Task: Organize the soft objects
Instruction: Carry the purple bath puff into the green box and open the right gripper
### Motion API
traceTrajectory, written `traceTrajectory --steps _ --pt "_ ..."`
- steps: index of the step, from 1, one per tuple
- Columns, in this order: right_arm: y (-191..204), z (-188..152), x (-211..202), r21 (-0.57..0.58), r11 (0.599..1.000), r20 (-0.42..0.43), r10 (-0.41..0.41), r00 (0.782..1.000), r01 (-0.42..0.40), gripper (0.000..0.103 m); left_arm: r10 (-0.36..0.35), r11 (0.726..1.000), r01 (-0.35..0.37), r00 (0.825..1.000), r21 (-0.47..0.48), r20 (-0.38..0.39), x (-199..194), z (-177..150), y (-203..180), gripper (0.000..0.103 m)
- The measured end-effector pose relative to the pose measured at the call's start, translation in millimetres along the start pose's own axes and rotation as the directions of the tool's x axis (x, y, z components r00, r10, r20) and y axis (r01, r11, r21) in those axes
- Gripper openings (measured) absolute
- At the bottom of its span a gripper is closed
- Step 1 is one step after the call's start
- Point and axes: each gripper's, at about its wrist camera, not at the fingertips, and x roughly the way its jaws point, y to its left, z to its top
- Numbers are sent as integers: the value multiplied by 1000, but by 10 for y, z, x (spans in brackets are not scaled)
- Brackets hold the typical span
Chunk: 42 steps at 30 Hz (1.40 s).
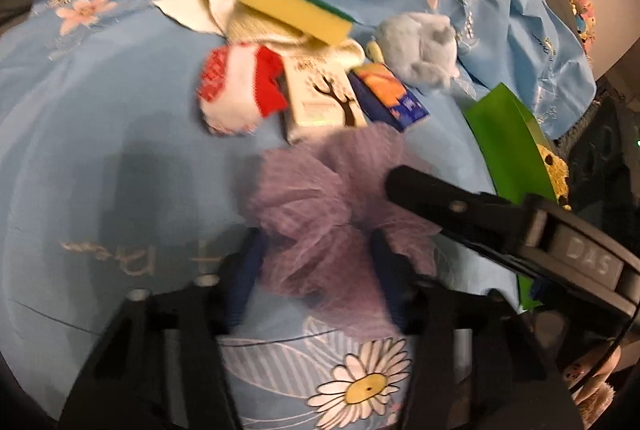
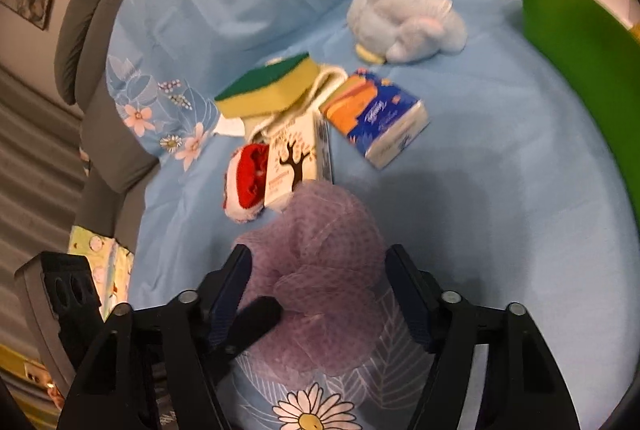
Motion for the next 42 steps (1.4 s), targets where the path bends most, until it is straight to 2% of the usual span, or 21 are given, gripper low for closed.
traceTrajectory --steps 2,3,5,7,9,14,18,21,24,25,27,29,33,35,37,39,42 --pt "-1 -35 67 15 1000 -21 6 1000 -5 51 -29 1000 29 1000 -4 -10 38 5 -8 21" --pt "-15 -41 97 23 1000 -34 9 999 -9 47 -42 999 42 999 7 -7 37 5 -36 18" --pt "-42 -60 157 38 999 -58 16 998 -14 33 -57 998 56 998 39 19 -19 4 -105 13" --pt "-30 -82 178 31 999 -69 13 998 -11 29 -66 995 63 997 73 51 -90 20 -196 10" --pt "0 -87 112 25 999 -42 25 999 -24 27 -89 991 79 992 110 87 -171 78 -331 10" --pt "30 21 -366 17 1000 129 20 991 -23 27 -174 963 137 974 234 146 -354 310 -855 10" --pt "-25 219 -863 30 999 276 -48 960 42 27 -246 923 182 957 338 156 -335 580 -1457 10" --pt "-207 448 -1253 87 993 395 -105 913 76 27 -317 883 242 939 401 130 -186 769 -1879 10" --pt "-488 652 -1525 161 984 450 -146 881 81 27 -363 849 293 928 440 83 69 890 -2181 11" --pt "-635 715 -1619 199 976 470 -172 866 86 27 -369 840 308 928 448 55 189 907 -2275 10" --pt "-817 762 -1702 247 965 487 -199 850 84 27 -366 827 322 931 462 7 390 920 -2418 10" --pt "-1085 787 -1733 305 949 496 -227 838 76 27 -343 820 314 939 479 -29 603 916 -2578 12" --pt "-1521 802 -1690 411 910 453 -252 855 51 27 -310 822 308 948 478 -77 889 909 -2711 11" --pt "-1649 822 -1650 447 890 424 -300 855 91 27 -287 827 296 953 478 -95 992 889 -2731 11" --pt "-1722 820 -1621 478 867 396 -359 845 144 27 -255 828 271 962 491 -101 1054 845 -2736 12" --pt "-1793 829 -1596 492 852 373 -390 842 177 27 -243 827 259 965 499 -97 1050 807 -2709 12" --pt "-1907 807 -1528 520 830 330 -414 848 203 27 -232 830 253 967 497 -106 1084 787 -2691 16"
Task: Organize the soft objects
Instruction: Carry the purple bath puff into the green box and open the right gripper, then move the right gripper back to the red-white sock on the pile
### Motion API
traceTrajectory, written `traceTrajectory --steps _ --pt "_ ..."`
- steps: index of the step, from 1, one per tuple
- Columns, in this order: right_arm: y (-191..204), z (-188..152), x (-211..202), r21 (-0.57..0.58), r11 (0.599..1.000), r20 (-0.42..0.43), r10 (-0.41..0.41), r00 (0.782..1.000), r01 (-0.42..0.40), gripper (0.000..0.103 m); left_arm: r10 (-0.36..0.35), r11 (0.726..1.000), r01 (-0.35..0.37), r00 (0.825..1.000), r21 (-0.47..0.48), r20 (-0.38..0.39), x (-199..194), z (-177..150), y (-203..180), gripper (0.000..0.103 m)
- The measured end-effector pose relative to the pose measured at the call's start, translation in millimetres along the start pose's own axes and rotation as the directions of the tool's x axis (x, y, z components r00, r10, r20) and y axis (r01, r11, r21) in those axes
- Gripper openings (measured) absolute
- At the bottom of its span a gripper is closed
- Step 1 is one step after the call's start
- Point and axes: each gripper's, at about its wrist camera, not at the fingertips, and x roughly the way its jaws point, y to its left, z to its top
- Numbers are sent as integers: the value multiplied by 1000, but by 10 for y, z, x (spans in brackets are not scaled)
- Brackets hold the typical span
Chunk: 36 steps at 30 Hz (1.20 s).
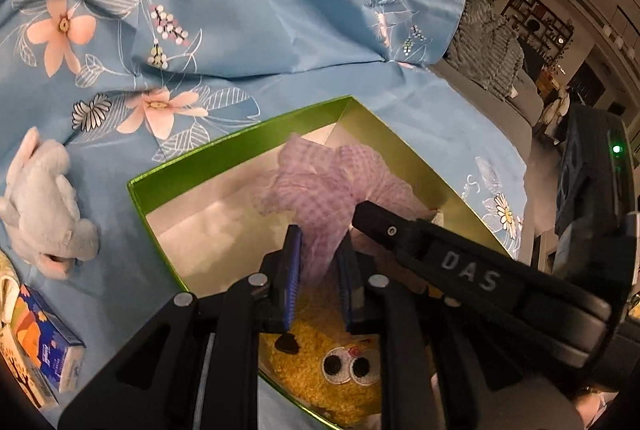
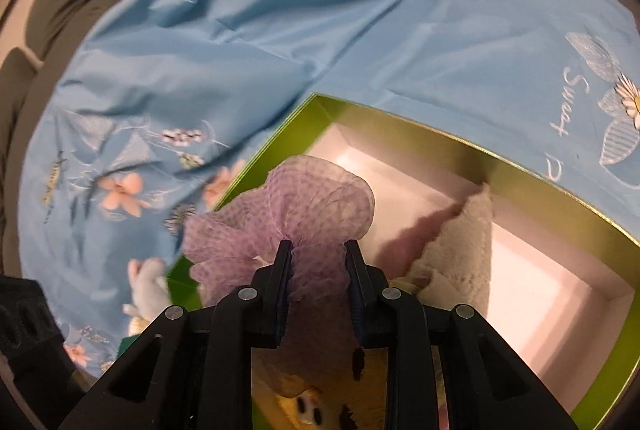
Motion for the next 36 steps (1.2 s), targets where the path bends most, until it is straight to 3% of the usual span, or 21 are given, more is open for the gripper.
traceTrajectory --steps 3,6,8,9,10,13,17,19,23,27,29,31,34,36 --pt "-52 2 48 0 999 -7 -46 999 46 27 21 1000 -21 1000 -2 16 -68 -4 -10 24" --pt "-74 -12 -24 9 1000 10 -19 1000 19 32 91 996 -92 994 11 57 -253 -33 -29 50" --pt "-58 -26 -126 3 1000 37 -11 999 11 59 141 990 -143 985 14 103 -414 -75 -35 74" --pt "-37 -41 -189 -3 1000 60 -11 998 12 67 157 987 -160 979 11 132 -532 -111 -22 78" --pt "-21 -60 -269 -8 1000 89 -14 996 15 75 168 985 -171 975 4 148 -610 -133 -7 80" --pt "24 -126 -493 -30 1000 181 5 983 0 78 231 973 -226 959 -49 162 -886 -226 100 80" --pt "59 -198 -672 -31 997 226 77 971 -72 84 315 949 -304 933 -84 172 -1149 -394 211 82" --pt "96 -237 -729 -38 993 233 119 965 -113 84 376 926 -362 909 -109 181 -1304 -536 307 90" --pt "293 -333 -778 -96 985 236 163 958 -144 84 455 888 -426 870 -173 190 -1588 -878 580 91" --pt "574 -489 -735 -179 970 190 196 962 -162 85 498 846 -444 857 -296 137 -1824 -1244 1021 91" --pt "727 -585 -705 -223 960 162 210 964 -172 85 526 811 -460 844 -362 105 -1923 -1427 1241 91" --pt "925 -714 -657 -281 940 123 236 964 -194 89 564 752 -483 823 -449 60 -2013 -1662 1528 91" --pt "1191 -920 -537 -353 902 30 275 961 -247 92 579 683 -482 815 -549 5 -2096 -1919 1823 91" --pt "1405 -1098 -409 -401 873 -47 284 958 -278 92 583 656 -479 812 -583 -11 -2145 -2016 1944 91"
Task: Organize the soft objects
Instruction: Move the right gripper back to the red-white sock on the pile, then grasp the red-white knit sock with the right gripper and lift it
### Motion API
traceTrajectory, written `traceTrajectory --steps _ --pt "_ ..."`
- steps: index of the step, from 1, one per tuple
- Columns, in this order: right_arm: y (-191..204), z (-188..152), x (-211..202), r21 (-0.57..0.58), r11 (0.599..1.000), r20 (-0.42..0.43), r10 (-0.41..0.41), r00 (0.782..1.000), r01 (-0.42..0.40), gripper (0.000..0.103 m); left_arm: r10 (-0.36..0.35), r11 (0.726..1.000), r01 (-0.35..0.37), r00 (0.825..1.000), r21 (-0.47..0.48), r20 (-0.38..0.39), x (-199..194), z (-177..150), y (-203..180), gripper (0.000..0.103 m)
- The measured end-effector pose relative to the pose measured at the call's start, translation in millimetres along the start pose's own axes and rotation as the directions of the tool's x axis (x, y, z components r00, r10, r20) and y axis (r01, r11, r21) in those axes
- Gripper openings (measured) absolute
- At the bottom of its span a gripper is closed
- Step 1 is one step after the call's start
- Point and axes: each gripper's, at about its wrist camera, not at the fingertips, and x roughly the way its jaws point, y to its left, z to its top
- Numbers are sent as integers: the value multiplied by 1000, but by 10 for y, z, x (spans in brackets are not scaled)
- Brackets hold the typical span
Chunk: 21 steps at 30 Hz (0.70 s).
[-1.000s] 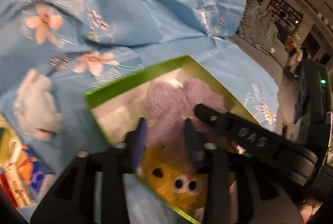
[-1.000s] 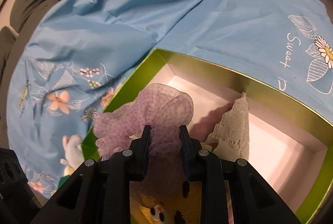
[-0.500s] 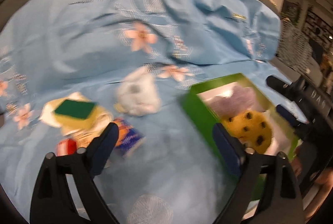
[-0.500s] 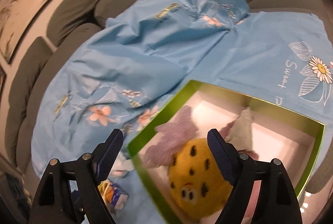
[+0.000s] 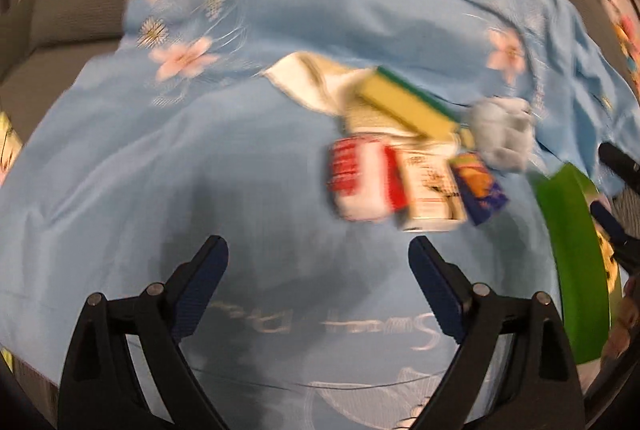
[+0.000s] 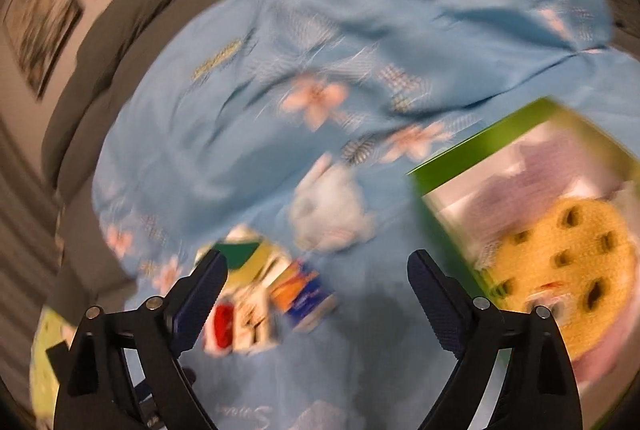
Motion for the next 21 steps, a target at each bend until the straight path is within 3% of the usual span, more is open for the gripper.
traceTrajectory --steps 5,9,13,15,17,21 --pt "482 -258 466 -110 993 -171 23 985 -42 92 12 996 -13 1000 -88 -19 22 39 258 91" --pt "767 -484 828 -188 982 -258 -56 964 7 91 34 993 -37 999 -112 -28 20 42 348 91" --pt "1058 -590 966 -238 970 -308 -21 951 -56 89 46 988 -49 999 -143 -25 -8 71 459 91" --pt "1238 -644 1031 -276 958 -314 -12 949 -79 81 41 985 -44 999 -170 -20 -23 93 532 91" --pt "1367 -713 1145 -307 947 -330 -19 944 -89 73 44 980 -46 999 -194 -17 -43 101 603 91" --pt "1502 -922 1440 -356 931 -374 -63 925 -81 68 -5 970 -3 999 -244 -32 -57 108 732 91"
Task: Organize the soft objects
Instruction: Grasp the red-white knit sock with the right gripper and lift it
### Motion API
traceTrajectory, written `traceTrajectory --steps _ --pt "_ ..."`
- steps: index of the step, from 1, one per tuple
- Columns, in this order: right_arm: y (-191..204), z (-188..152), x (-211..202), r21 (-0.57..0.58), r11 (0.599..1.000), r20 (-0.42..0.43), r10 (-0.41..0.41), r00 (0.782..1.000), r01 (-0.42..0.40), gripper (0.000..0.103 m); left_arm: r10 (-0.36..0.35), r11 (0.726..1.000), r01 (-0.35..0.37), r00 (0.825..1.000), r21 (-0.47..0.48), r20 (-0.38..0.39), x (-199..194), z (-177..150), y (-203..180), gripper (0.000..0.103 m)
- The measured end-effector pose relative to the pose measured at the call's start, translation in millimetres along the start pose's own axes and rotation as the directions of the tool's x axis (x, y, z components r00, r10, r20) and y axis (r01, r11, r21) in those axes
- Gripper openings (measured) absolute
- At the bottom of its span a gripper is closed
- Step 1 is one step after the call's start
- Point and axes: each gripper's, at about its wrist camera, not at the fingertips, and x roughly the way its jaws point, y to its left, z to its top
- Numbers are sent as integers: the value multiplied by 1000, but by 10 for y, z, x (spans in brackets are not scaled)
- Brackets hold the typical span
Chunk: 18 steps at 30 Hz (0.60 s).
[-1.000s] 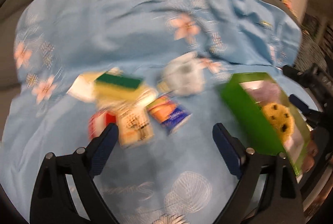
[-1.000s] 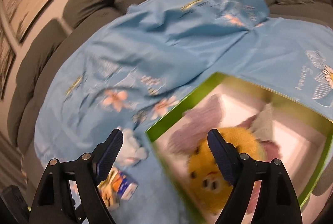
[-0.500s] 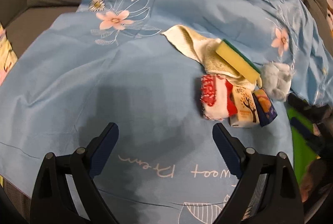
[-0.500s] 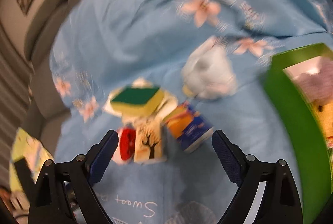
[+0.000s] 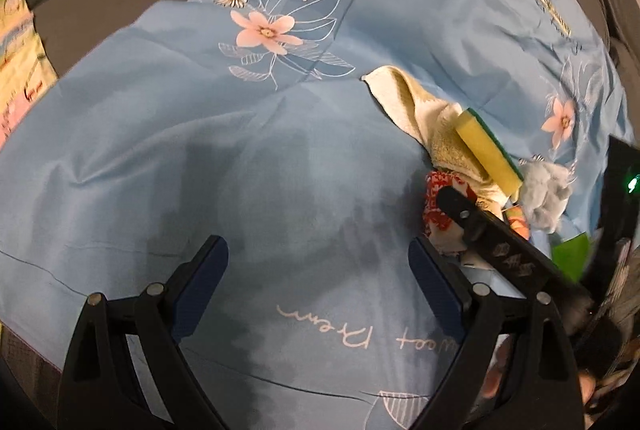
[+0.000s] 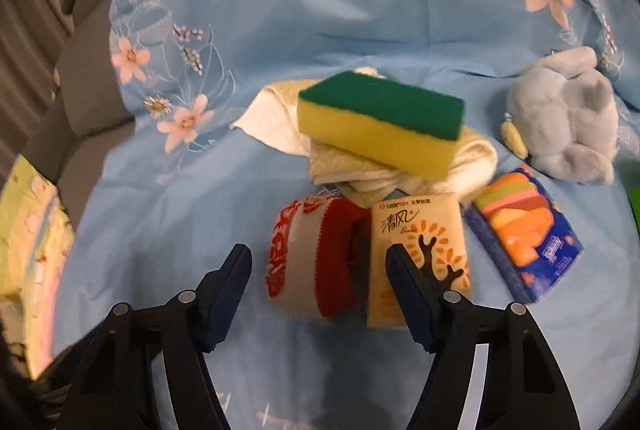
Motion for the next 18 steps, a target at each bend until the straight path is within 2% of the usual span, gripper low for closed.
traceTrajectory --steps 2,3,5,9,14,18 --pt "106 -26 21 -57 997 45 -58 997 60 42 -15 1000 15 1000 -18 -2 -19 16 34 91" --pt "152 -37 45 -86 993 44 -81 996 84 39 -17 1000 17 1000 -22 3 -36 15 38 91" --pt "159 -44 105 -102 992 14 -79 997 80 36 -17 1000 17 1000 -21 9 -60 8 27 91" --pt "175 -92 55 -109 990 36 -90 995 93 29 -30 999 30 1000 -13 4 -59 2 -1 91" --pt "115 -166 -245 -59 998 -8 7 1000 -7 28 -21 1000 21 1000 2 8 -50 -16 -27 91" --pt "2 -357 -495 -61 998 -25 32 999 -34 28 -20 999 19 1000 29 16 -54 -41 -80 91"
